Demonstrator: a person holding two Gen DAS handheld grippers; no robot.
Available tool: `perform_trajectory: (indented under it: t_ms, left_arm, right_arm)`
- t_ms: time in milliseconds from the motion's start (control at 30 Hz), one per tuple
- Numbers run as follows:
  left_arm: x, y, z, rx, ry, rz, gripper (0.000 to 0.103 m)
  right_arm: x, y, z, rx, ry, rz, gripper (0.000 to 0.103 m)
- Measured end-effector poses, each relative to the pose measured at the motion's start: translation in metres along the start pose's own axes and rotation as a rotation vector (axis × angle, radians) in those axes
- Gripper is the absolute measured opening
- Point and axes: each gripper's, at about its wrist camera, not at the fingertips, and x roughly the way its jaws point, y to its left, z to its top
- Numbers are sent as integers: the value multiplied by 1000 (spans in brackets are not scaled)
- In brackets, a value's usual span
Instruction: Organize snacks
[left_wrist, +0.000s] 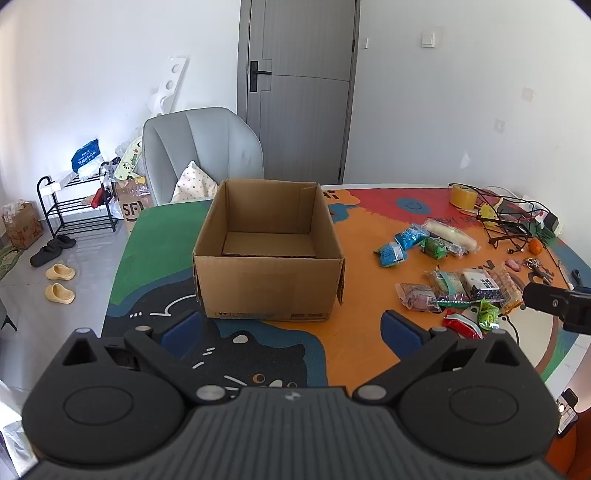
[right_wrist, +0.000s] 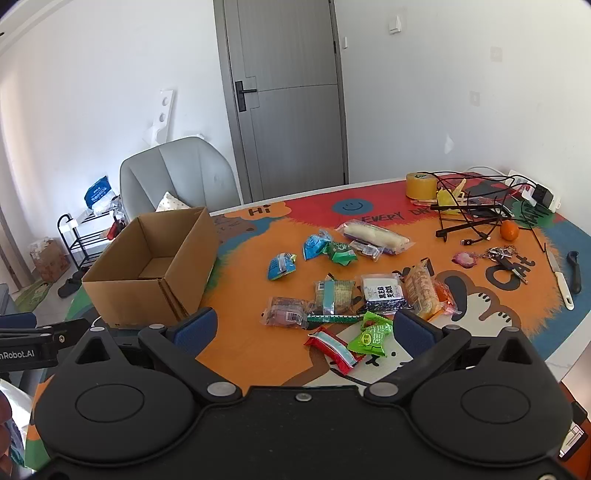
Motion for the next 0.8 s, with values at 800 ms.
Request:
perform_trajectory:
  t_ms: [800]
  left_arm:
    - [-2,-2,0,4,-2,-6,103]
  right_arm:
    - [1,1,-2,1,4,-2,103]
